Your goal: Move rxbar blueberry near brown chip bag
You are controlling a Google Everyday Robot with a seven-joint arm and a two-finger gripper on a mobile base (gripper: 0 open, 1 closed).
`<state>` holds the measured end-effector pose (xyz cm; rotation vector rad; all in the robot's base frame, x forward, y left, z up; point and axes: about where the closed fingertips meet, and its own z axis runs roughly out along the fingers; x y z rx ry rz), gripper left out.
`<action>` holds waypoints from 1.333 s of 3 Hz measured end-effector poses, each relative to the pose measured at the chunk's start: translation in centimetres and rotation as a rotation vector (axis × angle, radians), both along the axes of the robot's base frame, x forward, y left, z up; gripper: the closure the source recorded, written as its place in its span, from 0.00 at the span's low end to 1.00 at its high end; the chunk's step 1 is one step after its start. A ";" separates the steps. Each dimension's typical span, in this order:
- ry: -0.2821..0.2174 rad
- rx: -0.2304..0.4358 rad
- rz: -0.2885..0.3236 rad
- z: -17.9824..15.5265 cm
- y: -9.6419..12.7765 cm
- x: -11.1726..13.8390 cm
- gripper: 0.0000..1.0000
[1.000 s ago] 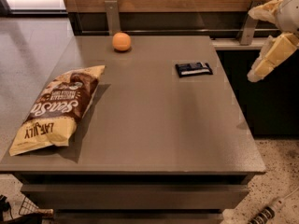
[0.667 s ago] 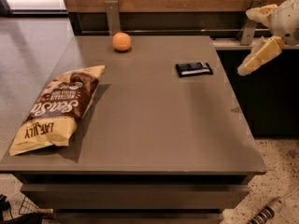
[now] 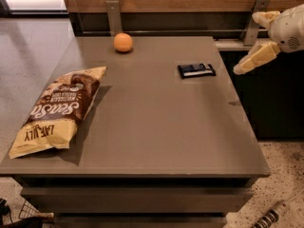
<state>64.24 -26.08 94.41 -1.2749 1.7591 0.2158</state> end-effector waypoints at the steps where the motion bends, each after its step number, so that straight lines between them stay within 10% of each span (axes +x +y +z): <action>1: 0.021 0.026 -0.010 -1.6 0.4 2.3 0.00; 4: 0.231 0.085 0.026 -11.5 3.8 8.1 0.00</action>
Offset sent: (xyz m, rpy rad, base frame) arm 0.0876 0.0157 -0.0640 0.0567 0.0848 -0.0534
